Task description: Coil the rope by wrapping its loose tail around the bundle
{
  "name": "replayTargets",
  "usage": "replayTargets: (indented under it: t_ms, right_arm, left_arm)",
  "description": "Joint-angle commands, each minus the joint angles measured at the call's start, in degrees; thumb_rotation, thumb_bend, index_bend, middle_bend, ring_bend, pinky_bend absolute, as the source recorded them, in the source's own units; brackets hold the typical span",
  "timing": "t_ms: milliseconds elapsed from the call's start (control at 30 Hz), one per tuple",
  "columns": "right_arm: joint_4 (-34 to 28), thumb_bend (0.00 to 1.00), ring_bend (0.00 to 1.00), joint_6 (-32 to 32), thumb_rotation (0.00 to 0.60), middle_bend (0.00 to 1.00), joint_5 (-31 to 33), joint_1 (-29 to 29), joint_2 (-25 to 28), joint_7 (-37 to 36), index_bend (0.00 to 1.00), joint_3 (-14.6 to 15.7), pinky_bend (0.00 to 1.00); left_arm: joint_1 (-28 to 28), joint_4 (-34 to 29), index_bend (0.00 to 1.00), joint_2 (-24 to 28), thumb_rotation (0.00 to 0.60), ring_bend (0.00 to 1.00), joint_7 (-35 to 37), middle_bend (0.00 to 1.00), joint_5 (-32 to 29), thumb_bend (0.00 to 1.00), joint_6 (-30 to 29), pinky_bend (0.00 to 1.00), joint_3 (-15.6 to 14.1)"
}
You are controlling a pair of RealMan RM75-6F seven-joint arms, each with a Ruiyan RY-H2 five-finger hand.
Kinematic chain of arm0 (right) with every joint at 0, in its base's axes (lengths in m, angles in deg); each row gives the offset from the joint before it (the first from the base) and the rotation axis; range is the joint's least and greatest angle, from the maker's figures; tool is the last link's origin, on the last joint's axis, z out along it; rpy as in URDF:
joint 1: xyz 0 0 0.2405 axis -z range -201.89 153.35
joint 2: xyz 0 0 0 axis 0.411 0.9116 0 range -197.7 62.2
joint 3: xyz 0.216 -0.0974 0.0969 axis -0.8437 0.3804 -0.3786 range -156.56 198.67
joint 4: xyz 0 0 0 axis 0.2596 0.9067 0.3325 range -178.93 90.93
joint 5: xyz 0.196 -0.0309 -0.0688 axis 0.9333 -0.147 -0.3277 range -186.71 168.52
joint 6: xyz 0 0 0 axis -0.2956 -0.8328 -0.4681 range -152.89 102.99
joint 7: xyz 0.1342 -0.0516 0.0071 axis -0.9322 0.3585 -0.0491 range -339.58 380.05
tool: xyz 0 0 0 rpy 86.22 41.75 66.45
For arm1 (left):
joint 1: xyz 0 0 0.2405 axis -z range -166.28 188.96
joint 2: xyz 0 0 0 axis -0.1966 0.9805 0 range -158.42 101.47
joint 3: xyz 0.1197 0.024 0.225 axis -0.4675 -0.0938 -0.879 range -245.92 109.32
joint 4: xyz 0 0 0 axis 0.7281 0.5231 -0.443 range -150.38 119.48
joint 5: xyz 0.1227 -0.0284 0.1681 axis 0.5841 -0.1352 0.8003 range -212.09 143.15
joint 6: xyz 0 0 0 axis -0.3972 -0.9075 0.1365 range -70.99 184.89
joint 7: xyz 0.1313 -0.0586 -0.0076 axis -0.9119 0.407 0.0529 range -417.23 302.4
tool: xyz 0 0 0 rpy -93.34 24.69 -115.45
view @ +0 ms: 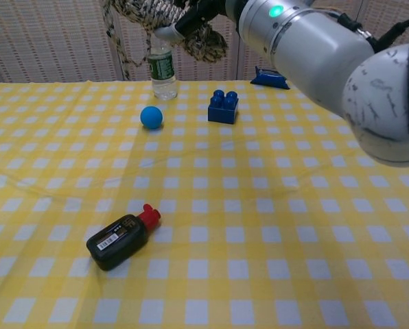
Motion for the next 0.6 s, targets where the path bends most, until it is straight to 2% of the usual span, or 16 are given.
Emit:
replayTargets:
  t_ms: [33,167,300,600]
  right_arm:
    - [-1.12,0.31,0.51,4.17,0.600,0.66,1.87,0.11,2.51,-1.73,0.80,0.31,0.50]
    - [-0.17,0.29,0.51,6.92,0.600,0.66,-0.84,-0.03,4.10,-5.09,0.80,1.56,0.50]
    - [1.04,0.26,0.51,9.36,0.600,0.66,-4.91,-0.61,5.16,-9.48,0.80,2.74,0.50]
    - [3.70,0.21,0.51,10.24,0.600,0.66,-13.21,-1.92,4.24,-17.95,0.80,5.68,0.50]
  left_arm:
    - [0.70,0.56,0.67,-0.27,0.600,0.84,2.71,0.92,1.09,0.39,0.52,0.93,0.79]
    - [1.31,1.65,0.67,-1.16,0.600,0.84,5.75,0.92,1.27,0.39,0.66,0.93,1.67]
    - [1.55,0.20,0.67,-1.74,0.600,0.84,9.41,0.92,-1.22,0.39,2.06,0.93,2.88]
    - [2.72,-2.51,0.66,-3.77,0.600,0.84,10.61,0.92,-10.53,0.39,7.19,0.93,7.02]
